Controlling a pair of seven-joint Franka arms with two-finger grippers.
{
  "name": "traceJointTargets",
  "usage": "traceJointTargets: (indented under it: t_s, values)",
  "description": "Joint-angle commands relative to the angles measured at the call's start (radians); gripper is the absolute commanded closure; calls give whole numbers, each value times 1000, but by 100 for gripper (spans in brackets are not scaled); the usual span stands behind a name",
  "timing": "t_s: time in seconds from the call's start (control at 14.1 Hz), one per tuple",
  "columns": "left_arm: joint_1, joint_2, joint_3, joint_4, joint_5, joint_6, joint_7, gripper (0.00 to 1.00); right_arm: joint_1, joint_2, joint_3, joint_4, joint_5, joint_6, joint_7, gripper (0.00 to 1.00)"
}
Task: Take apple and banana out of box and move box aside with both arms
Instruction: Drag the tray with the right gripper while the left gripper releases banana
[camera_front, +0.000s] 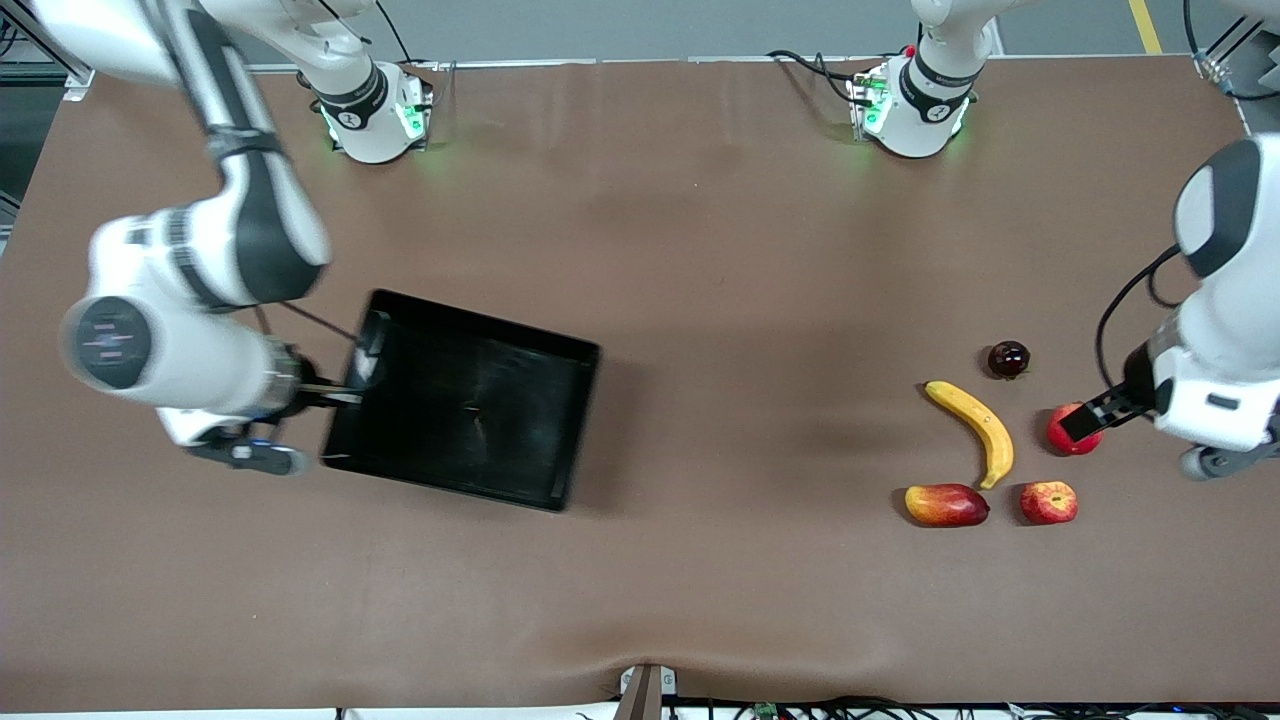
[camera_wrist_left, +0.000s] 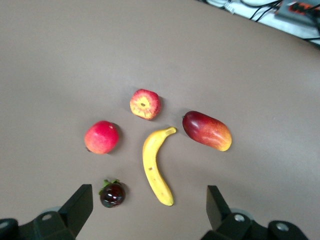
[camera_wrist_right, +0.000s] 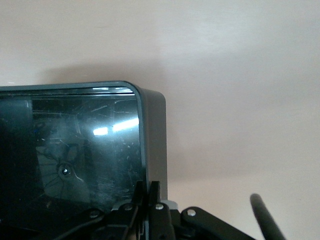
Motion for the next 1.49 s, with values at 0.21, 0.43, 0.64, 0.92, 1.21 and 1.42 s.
traceJointTargets:
  t_s: [0.21,0.43,0.64,0.92,1.21,1.42]
  values:
    - [13,-123,-8,8,-58,-83,165,0,-276,-49,21,-122,27,6,-376,100]
    - [27,-189,-6,8,-150,-125,170,0,-382,-23,21,-145,27,76,-517,100]
    - [64,-226,-48,6,-204,-189,171,0,-459,11,22,-183,28,166,-621,100]
    - [-101,-341,171,-61,-360,-254,203,0,-545,89,22,-184,114,214,-741,100]
    - [-324,-387,380,-97,-361,-255,243,0,-571,126,21,-217,139,271,-743,100]
    - [-392,-416,430,-124,-361,-263,246,0,-576,125,21,-256,139,328,-745,100]
